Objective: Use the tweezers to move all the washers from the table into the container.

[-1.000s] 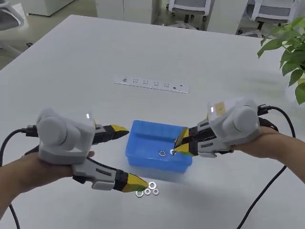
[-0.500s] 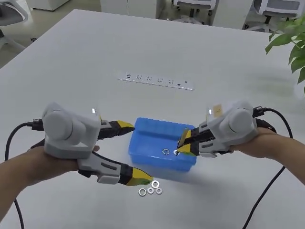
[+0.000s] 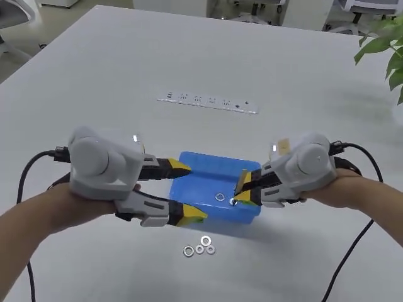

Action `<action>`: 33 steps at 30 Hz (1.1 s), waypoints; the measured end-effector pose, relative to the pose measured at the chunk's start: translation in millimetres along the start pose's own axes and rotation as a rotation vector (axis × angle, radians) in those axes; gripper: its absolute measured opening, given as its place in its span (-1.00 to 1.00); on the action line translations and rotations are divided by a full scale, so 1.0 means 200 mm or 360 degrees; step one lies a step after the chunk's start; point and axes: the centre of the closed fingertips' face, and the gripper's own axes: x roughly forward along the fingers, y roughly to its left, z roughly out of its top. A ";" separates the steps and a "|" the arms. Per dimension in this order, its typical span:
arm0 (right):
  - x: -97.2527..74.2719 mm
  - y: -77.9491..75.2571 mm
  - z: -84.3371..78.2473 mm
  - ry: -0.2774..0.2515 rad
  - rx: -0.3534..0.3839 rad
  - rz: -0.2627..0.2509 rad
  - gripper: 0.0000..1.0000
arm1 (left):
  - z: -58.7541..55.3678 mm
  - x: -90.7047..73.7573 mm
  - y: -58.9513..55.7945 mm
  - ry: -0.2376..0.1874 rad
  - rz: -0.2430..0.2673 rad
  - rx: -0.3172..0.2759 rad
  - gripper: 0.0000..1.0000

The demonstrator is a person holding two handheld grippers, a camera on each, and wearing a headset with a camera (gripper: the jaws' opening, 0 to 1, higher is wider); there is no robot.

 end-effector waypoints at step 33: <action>0.02 0.01 -0.01 -0.0007 0.0009 0.0012 -0.80 | 0.15 0.31 0.05 0.0035 -0.0080 0.0244 -0.68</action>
